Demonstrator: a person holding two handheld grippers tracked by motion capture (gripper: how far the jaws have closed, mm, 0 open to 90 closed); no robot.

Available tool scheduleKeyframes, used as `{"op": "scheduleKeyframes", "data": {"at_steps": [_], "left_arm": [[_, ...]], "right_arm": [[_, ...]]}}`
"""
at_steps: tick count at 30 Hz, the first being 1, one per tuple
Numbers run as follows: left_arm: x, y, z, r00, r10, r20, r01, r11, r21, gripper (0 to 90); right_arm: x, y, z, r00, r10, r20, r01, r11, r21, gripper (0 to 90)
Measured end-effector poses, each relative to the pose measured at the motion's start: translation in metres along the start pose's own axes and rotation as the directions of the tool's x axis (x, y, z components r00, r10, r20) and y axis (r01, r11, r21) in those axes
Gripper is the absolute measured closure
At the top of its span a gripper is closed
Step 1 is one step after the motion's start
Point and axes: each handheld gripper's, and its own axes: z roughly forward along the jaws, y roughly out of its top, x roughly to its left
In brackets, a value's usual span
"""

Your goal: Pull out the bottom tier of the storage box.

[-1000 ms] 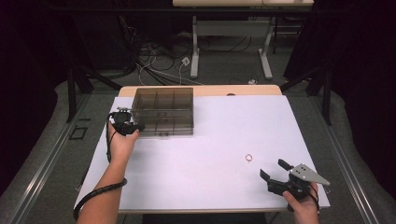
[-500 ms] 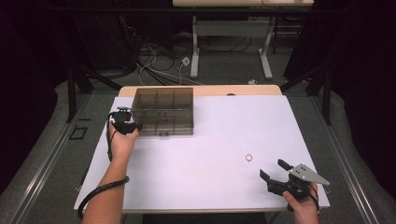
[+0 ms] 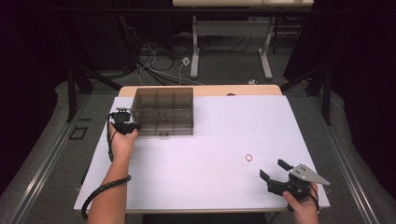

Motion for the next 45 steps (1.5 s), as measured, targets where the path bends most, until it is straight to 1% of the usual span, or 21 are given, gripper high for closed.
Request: {"op": "scheduleKeyframes", "data": {"at_steps": [3,5,6,7,8,10,11,13,16,17,24,26,28,29,30,31,33,34,35,36,45], "left_arm": [[0.0009,-0.0003,0.0012,1.0000,0.002,0.002,-0.003,1.0000,0.010,70.0],[0.0012,-0.0002,0.0015,1.0000,0.001,0.006,-0.001,0.9998,0.021,72.0],[0.0009,-0.0005,0.0023,1.0000,0.000,0.001,0.000,0.9999,0.014,72.5],[0.0012,-0.0002,0.0021,1.0000,0.004,0.004,-0.004,0.9996,0.027,74.0],[0.0002,-0.0008,0.0036,1.0000,-0.009,0.003,0.009,0.9998,0.018,74.9],[0.0001,-0.0009,0.0049,1.0000,-0.006,0.001,0.006,0.9997,0.025,75.1],[0.0003,-0.0005,0.0046,0.9999,-0.008,0.007,0.008,0.9993,0.037,76.1],[-0.0007,-0.0009,0.0070,0.9999,-0.011,0.002,0.011,0.9994,0.033,77.5],[-0.0008,0.0003,0.0065,1.0000,-0.007,-0.006,0.007,0.9981,0.061,79.7],[-0.0008,0.0000,0.0077,0.9999,-0.009,-0.008,0.009,0.9985,0.053,80.4],[-0.0009,0.0007,0.0077,0.9996,-0.011,-0.026,0.013,0.9974,0.070,85.5],[-0.0006,0.0005,0.0075,0.9995,-0.022,-0.024,0.024,0.9972,0.071,86.0],[-0.0009,-0.0001,0.0080,0.9982,-0.051,-0.030,0.053,0.9967,0.062,86.7],[-0.0008,-0.0001,0.0080,0.9975,-0.065,-0.028,0.067,0.9958,0.062,87.7],[-0.0009,-0.0003,0.0084,0.9968,-0.074,-0.032,0.076,0.9955,0.057,87.7],[-0.0011,-0.0001,0.0086,0.9963,-0.079,-0.035,0.081,0.9951,0.056,88.1],[-0.0024,0.0006,0.0084,0.9957,-0.082,-0.044,0.084,0.9944,0.063,88.6],[-0.0035,0.0010,0.0084,0.9955,-0.080,-0.051,0.084,0.9943,0.067,88.8],[-0.0042,0.0009,0.0086,0.9950,-0.080,-0.059,0.084,0.9944,0.064,88.8],[-0.0046,0.0012,0.0082,0.9949,-0.080,-0.060,0.084,0.9940,0.070,88.9],[-0.0076,0.0023,0.0082,0.9926,-0.087,-0.085,0.094,0.9926,0.077,89.7]], "right_arm": [[-0.0004,0.0002,-0.0008,1.0000,0.000,-0.001,0.000,1.000,0.013,14.7],[0.0000,0.0001,-0.0005,1.0000,0.003,-0.002,-0.003,1.000,0.009,14.7],[0.0000,0.0001,-0.0005,1.0000,0.001,-0.002,-0.001,1.000,0.009,14.7],[0.0000,0.0000,-0.0005,1.0000,0.001,-0.002,-0.001,1.000,0.010,14.7],[0.0000,0.0000,-0.0004,1.0000,0.001,-0.002,-0.001,1.000,0.009,14.7],[0.0000,0.0000,-0.0004,1.0000,0.002,-0.003,-0.002,1.000,0.009,14.7],[0.0000,0.0000,-0.0005,1.0000,0.003,-0.002,-0.003,1.000,0.009,14.7],[-0.0002,0.0001,-0.0007,1.0000,0.001,-0.002,-0.001,1.000,0.014,14.7],[0.0001,0.0000,-0.0005,1.0000,0.002,-0.003,-0.002,1.000,0.010,14.7],[-0.0001,-0.0001,-0.0005,1.0000,0.001,-0.003,-0.001,1.000,0.009,14.7],[0.0000,0.0000,-0.0005,1.0000,-0.001,-0.004,0.001,1.000,0.013,14.7],[0.0001,-0.0003,0.0000,1.0000,-0.001,-0.003,0.001,1.000,0.008,14.7],[0.0004,-0.0004,0.0005,1.0000,0.000,-0.003,0.000,1.000,0.002,14.7],[0.0003,0.0006,-0.0019,1.0000,-0.001,-0.006,0.002,0.999,0.034,14.7],[0.0004,0.0006,-0.0017,1.0000,-0.002,-0.006,0.003,0.999,0.032,14.7],[0.0005,-0.0001,0.0001,0.9999,-0.001,-0.012,0.001,1.000,0.009,14.7],[0.0008,-0.0002,0.0002,1.0000,0.002,-0.007,-0.001,1.000,0.007,14.7],[0.0004,0.0006,-0.0017,1.0000,-0.003,-0.007,0.003,0.999,0.032,14.7],[0.0001,0.0006,-0.0019,1.0000,-0.004,-0.004,0.004,0.999,0.035,14.7],[-0.0001,-0.0002,0.0000,1.0000,-0.001,-0.007,0.001,1.000,0.010,14.7],[0.0005,-0.0005,0.0001,1.0000,0.001,-0.005,-0.001,1.000,0.013,14.7]]}}
